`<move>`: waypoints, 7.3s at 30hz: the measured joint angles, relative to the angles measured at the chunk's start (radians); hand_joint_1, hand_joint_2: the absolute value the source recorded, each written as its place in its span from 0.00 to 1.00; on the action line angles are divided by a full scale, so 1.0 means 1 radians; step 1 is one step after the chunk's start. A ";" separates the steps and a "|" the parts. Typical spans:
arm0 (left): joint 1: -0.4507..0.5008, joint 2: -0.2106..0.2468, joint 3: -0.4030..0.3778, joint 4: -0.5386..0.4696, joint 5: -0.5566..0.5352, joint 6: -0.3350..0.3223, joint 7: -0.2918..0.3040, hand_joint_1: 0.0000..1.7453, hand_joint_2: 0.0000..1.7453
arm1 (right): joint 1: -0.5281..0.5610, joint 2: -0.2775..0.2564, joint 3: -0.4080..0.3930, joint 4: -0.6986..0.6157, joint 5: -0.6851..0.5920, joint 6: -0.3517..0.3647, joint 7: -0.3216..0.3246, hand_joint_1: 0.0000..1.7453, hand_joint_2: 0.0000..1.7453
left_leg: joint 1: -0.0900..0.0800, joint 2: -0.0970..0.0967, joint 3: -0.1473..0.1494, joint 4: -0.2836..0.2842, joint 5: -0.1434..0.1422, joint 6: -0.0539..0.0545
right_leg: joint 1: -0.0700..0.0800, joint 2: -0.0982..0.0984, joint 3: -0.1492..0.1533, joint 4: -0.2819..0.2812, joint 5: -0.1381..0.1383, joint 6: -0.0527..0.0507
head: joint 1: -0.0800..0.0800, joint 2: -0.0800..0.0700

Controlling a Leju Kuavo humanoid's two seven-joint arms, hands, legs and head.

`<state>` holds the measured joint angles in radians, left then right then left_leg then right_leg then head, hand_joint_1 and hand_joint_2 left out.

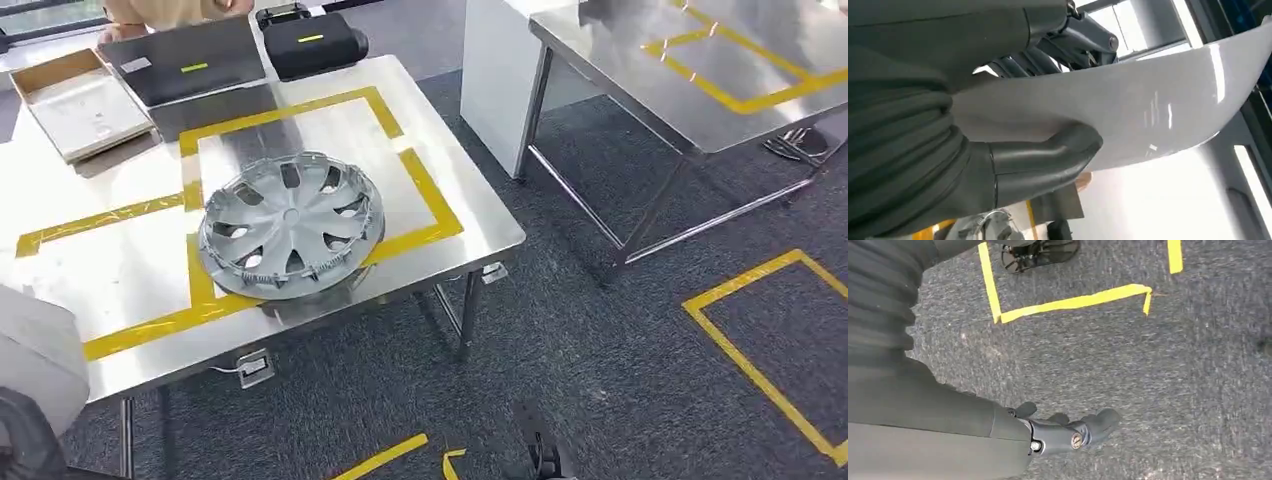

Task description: Take the parts from the cabinet and place them on the table.

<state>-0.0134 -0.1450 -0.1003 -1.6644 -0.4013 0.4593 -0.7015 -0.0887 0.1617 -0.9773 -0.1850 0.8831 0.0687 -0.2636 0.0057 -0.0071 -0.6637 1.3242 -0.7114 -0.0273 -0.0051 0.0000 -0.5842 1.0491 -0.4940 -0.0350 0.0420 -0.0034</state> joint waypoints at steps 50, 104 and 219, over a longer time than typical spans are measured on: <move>-0.750 0.424 -0.179 1.223 -1.160 0.227 0.749 1.00 1.00 | 0.004 0.005 -0.001 0.000 0.059 0.003 0.030 0.00 1.00 | -0.006 -0.006 0.117 -0.309 0.217 -0.001 | -0.008 0.016 -0.024 -0.001 0.017 0.025 | 0.003 0.000; -0.664 0.441 -0.253 1.012 -1.165 0.244 0.760 0.00 0.00 | -0.009 0.016 -0.003 0.001 0.061 0.010 0.017 0.00 0.00 | -0.008 0.006 0.120 -0.290 0.205 0.035 | 0.003 0.015 -0.125 0.028 0.074 0.045 | 0.054 0.000; -0.437 0.301 0.031 1.178 -0.464 -0.051 0.538 0.00 0.00 | 0.096 -0.036 0.200 -0.018 -0.273 0.027 0.072 0.00 0.00 | 0.002 0.011 0.069 -0.313 0.268 -0.003 | -0.005 0.003 -0.019 -0.003 0.027 0.021 | 0.100 0.000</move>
<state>-0.4505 0.1557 -0.0690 -0.4860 -0.8657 0.4085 -0.1636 0.0077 0.1255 -0.7777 -0.2033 0.6099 0.0961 -0.1919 0.0073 0.0034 -0.5946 1.0110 -0.4432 -0.0302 -0.0100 0.0032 -0.6031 1.0456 -0.4670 -0.0137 0.1423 -0.0031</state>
